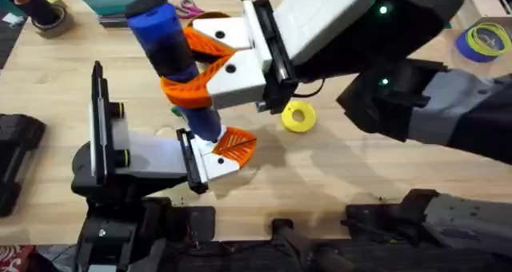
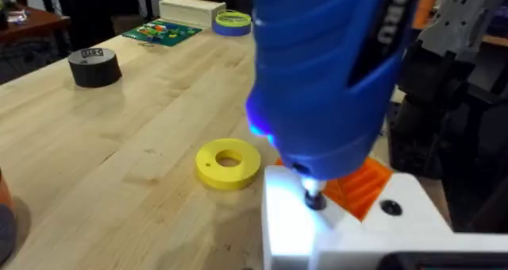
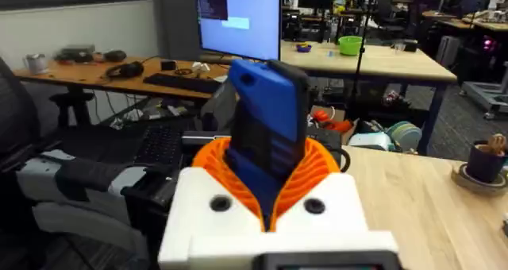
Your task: Pick up the gripper from the table and insert it into the empty holder that is missing its gripper. Then pick up a screw, insert it into the mounting hole, and use the screwdriver to tighten it. Finally, clean up the table by picking up the vegetable and placing it into the bucket.
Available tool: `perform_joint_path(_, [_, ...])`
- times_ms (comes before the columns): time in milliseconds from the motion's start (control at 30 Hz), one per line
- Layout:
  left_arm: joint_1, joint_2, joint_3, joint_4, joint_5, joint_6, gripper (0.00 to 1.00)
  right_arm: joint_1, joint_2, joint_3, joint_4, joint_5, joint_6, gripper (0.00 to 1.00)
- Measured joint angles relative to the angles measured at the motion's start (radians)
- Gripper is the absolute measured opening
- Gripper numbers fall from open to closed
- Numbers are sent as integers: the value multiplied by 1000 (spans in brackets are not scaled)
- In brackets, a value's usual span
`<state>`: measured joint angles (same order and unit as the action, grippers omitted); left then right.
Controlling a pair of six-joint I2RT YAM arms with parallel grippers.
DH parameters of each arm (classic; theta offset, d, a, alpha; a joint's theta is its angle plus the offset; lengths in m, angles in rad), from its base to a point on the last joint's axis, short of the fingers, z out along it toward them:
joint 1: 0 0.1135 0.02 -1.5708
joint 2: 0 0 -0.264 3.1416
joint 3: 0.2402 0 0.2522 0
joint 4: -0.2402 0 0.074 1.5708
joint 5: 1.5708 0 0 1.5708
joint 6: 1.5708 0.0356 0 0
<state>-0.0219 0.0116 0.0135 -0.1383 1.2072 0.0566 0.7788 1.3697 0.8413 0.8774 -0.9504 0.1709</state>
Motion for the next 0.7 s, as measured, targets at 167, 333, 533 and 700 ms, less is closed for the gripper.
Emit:
perform_joint_path(167, [0, 0, 0, 0, 0, 0, 4, 0, 0, -17, 45, 0, 5, 24])
perform_joint_path(333, [0, 0, 0, 0, -3, 0, 4, 0, 0, -50, 123, 0, 15, 24])
perform_joint_path(533, [0, 0, 0, 0, -3, 0, 4, 0, 0, -51, 127, -3, 18, 24])
perform_joint_path(700, [0, 0, 0, 0, -2, 0, 4, 0, 0, -51, 129, -8, 24, 24])
